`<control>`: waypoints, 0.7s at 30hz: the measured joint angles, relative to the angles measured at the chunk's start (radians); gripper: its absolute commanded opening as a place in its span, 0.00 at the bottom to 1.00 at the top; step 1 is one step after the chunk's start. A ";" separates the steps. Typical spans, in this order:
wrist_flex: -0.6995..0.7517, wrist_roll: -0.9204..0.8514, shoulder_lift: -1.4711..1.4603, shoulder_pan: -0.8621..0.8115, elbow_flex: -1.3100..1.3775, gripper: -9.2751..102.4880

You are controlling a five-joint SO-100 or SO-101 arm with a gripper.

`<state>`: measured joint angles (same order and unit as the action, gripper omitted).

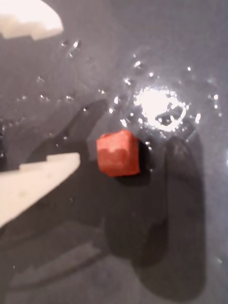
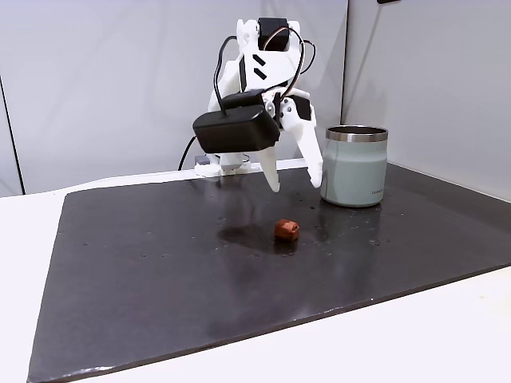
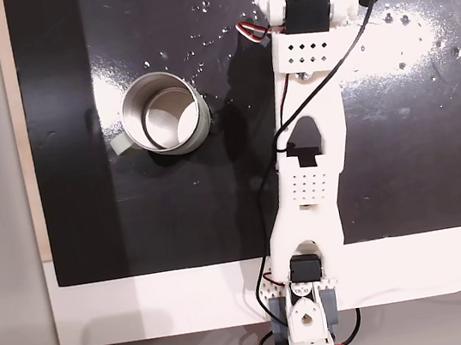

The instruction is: Grasp a cube and put it in the cup.

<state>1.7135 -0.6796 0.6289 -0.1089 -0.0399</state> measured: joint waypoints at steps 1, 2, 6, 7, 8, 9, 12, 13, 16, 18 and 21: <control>0.000 0.000 -0.008 -0.003 0.000 0.33; 0.000 0.000 -0.017 -0.008 0.000 0.33; 0.000 0.000 -0.058 -0.021 0.000 0.33; 0.000 0.000 -0.066 -0.025 0.000 0.33; 0.000 0.000 -0.077 -0.025 0.000 0.33; 0.000 0.000 -0.087 -0.025 0.000 0.33; -0.006 0.000 -0.115 -0.023 0.000 0.32; -0.011 0.000 -0.124 -0.021 0.000 0.32; -0.025 0.000 -0.152 -0.021 0.000 0.32; -0.037 0.000 -0.173 -0.014 0.000 0.32; -0.052 0.000 -0.199 0.000 0.000 0.32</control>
<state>1.6613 -0.6796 0.4295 -0.1089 -0.0399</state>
